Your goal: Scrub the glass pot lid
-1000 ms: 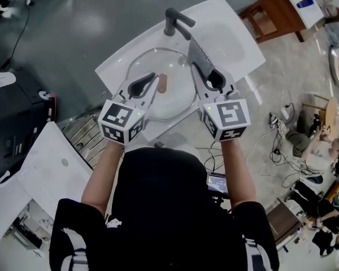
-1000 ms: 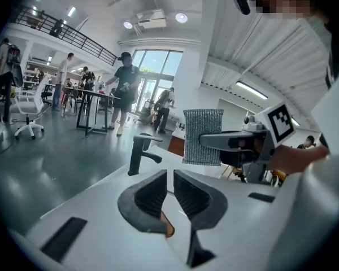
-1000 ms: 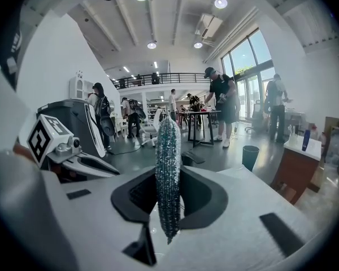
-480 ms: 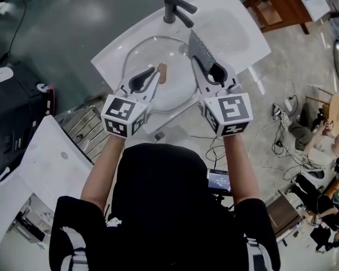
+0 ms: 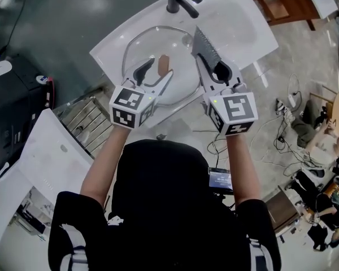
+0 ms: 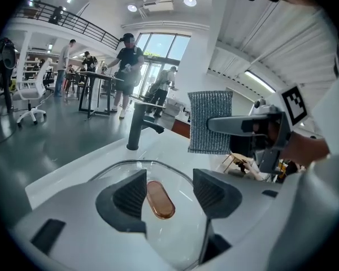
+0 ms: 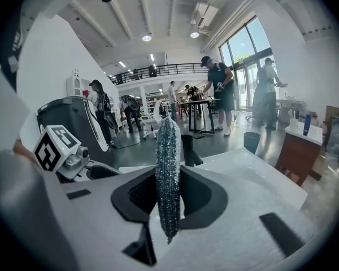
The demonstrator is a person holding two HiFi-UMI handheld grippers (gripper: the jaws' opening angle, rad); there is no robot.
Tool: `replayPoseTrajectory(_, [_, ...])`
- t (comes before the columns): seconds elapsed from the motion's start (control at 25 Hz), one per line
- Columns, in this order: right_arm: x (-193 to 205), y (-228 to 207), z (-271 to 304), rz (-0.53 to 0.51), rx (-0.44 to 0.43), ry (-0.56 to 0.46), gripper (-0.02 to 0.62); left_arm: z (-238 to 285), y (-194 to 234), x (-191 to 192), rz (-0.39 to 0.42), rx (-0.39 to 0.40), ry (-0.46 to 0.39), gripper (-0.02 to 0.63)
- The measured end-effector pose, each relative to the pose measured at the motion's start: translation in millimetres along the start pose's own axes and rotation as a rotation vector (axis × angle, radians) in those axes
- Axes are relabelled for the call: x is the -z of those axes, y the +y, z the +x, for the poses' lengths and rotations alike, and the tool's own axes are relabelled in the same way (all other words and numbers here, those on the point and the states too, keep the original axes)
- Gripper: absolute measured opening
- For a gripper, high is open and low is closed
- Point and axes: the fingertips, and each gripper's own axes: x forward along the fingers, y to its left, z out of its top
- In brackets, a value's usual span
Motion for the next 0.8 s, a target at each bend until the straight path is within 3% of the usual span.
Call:
replayPoseTrajectory(0.4, [18.7,-6.2,8.9,0.025,-0.011,0.034,0.072,26.2,6.5,31.4,0.038,-0.038,0.107,0.268])
replayPoseTrajectory(0.64, [28.2,-13.2,16.9,0.034,-0.017,0.057,0.072,42.0,13.1,46.3,0.004,-0.049,0.169,0.273])
replayPoseTrajectory(0.8, [33.1,-15.6,19.8,0.041,-0.019,0.067,0.072,49.1,9.2,47.0,0.021,-0.040,0.165,0.273])
